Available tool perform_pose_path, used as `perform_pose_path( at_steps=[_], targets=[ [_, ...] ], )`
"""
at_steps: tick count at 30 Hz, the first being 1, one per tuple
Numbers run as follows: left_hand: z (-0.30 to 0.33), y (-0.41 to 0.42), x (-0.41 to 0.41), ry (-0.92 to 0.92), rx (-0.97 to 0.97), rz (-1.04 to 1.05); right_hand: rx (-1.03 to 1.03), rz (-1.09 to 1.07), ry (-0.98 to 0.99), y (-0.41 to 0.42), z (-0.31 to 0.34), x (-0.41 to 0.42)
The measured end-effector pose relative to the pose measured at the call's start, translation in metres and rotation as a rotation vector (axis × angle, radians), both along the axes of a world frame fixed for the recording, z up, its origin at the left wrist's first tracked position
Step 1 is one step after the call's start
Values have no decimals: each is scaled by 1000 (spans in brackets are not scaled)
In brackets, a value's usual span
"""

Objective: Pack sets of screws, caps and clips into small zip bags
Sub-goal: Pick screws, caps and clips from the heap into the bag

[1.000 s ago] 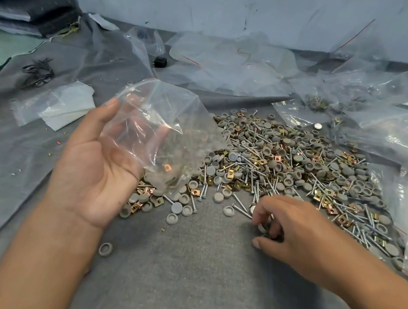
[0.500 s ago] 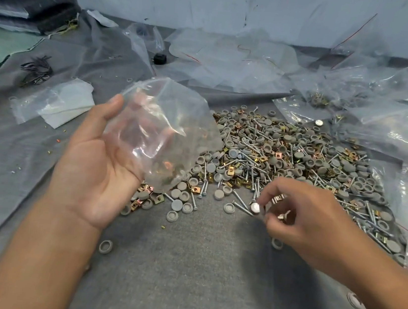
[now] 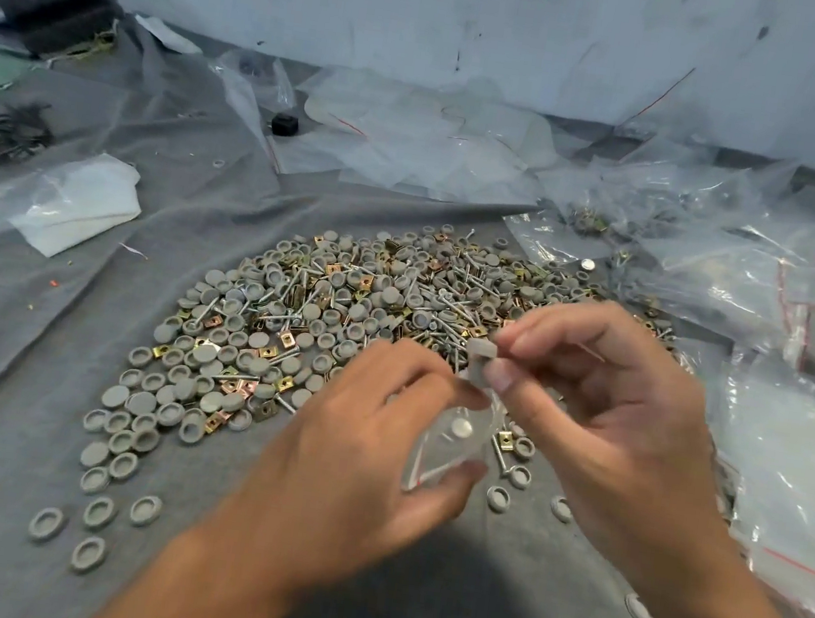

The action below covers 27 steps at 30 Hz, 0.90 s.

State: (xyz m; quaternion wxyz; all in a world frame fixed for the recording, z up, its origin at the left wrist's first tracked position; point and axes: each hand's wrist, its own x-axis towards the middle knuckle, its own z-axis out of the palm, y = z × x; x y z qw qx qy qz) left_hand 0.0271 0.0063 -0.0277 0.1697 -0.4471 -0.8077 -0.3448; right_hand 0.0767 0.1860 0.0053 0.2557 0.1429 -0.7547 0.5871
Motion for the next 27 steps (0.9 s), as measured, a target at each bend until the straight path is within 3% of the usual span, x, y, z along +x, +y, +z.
perform_pose_path(
  at_steps=[2, 7, 10, 15, 18, 21, 22, 27],
  targets=[
    [1, 1, 1, -11, 22, 31, 180, -81, 54, 1, -4, 0],
    [4, 1, 1, -29, 126, 87, 280, -163, 94, 4, -8, -3],
    [5, 2, 1, -21, 147, 95, 441, -186, 124, 4, -7, -1],
    [9, -2, -1, -5, 163, 141, 417, -247, 132, 7, -3, 2],
    [10, -6, -3, 37, 200, 179, 429, -311, -103, 23, -2, 2],
    [11, -8, -5, 27, 235, 197, 764, -179, -609, 38, -15, 2],
    [11, -9, -5, 19, 236, 200, 881, -130, -696, 40, -22, 3],
    [10, -9, -6, 10, 250, 209, 1033, -104, -707, 36, -36, 3]
  ],
)
